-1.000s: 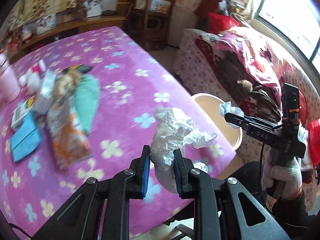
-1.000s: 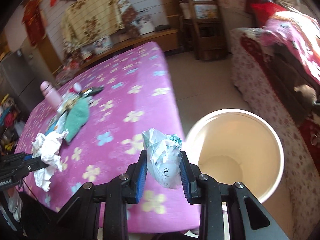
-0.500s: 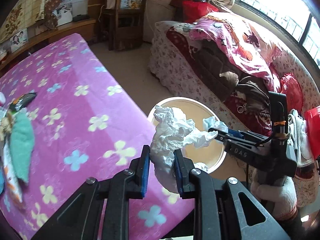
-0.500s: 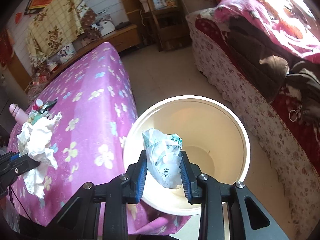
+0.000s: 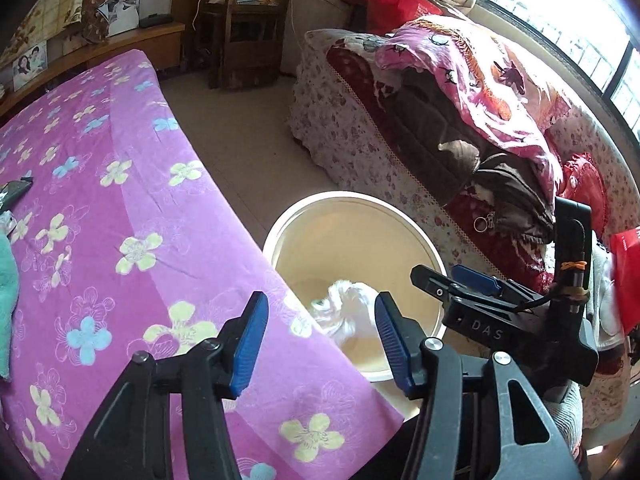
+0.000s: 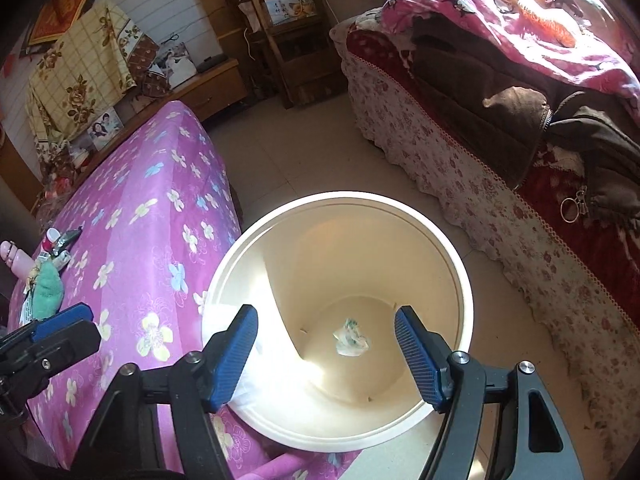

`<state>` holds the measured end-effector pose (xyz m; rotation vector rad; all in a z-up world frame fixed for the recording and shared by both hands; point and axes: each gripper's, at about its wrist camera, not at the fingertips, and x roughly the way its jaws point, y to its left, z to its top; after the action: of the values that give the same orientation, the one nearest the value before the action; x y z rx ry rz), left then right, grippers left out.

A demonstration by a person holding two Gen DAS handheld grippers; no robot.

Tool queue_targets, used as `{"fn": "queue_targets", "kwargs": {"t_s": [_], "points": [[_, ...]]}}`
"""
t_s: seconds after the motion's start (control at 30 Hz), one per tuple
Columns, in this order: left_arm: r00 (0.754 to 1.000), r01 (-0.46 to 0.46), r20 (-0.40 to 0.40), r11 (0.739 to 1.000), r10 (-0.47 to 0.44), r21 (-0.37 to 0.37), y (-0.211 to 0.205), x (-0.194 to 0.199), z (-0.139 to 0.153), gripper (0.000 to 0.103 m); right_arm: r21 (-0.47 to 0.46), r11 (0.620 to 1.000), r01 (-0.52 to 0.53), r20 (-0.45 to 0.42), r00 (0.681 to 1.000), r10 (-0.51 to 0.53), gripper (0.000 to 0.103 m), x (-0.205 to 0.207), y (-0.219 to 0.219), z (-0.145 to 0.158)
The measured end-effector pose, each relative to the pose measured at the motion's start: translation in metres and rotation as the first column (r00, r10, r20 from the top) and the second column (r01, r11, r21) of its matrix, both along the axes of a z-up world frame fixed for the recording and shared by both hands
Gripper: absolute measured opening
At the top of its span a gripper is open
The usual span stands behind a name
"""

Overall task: Collect trash
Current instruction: 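Move both open tools back over the table toward the trash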

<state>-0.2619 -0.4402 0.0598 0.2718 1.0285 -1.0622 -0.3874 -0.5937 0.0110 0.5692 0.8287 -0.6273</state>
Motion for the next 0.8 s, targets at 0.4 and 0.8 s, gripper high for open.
{"fn": "queue_targets", "kwargs": {"t_s": [0.4,0.8], "points": [[0.987,-0.079,0.139,0.997,0.075,0.025,0.034,0.002,0.012,0.056,-0.045,0.997,-0.057,0.018,0.998,0.058,0.074,0.012,0.031,0.019],[0.963,-0.182,0.202,0.983,0.179,-0.003,0.091,0.017,0.031,0.06,-0.08,0.985,-0.155,0.032,0.987,0.158,0.074,0.043,0.085,0.045]]}}
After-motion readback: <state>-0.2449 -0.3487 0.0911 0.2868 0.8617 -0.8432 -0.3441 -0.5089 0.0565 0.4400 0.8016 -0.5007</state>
